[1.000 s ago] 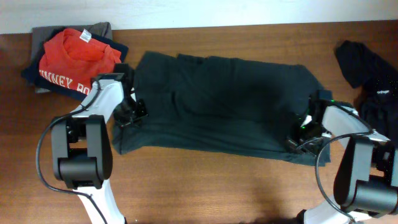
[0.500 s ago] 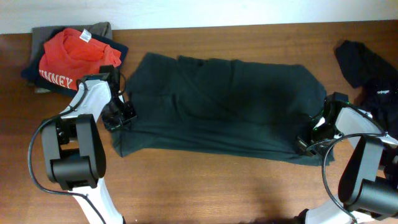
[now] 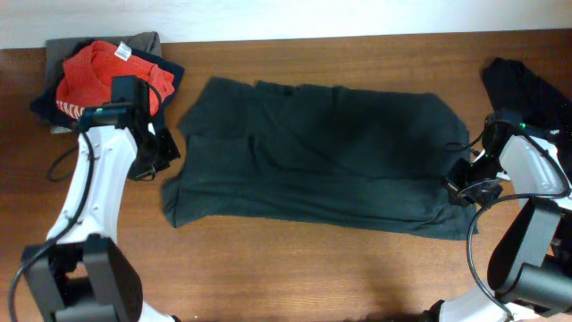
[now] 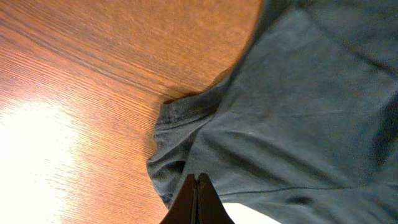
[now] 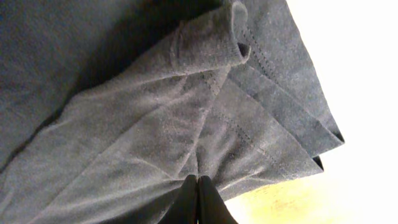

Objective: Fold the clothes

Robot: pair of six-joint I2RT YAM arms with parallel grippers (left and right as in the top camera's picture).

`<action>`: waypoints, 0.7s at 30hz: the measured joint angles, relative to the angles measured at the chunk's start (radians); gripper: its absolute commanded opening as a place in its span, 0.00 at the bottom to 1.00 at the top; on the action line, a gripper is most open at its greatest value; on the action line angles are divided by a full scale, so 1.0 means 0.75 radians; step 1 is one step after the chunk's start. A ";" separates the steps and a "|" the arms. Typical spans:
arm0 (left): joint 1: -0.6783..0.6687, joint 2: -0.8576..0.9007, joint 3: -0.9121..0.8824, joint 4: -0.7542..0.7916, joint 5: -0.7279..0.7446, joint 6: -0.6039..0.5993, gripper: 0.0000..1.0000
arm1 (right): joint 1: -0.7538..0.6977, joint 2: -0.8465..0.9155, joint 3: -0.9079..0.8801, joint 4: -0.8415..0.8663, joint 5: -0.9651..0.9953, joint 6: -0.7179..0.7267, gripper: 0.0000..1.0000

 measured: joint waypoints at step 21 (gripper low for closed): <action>-0.145 0.311 -0.001 0.048 0.119 0.047 0.01 | 0.000 0.000 -0.155 0.096 0.000 -0.070 0.04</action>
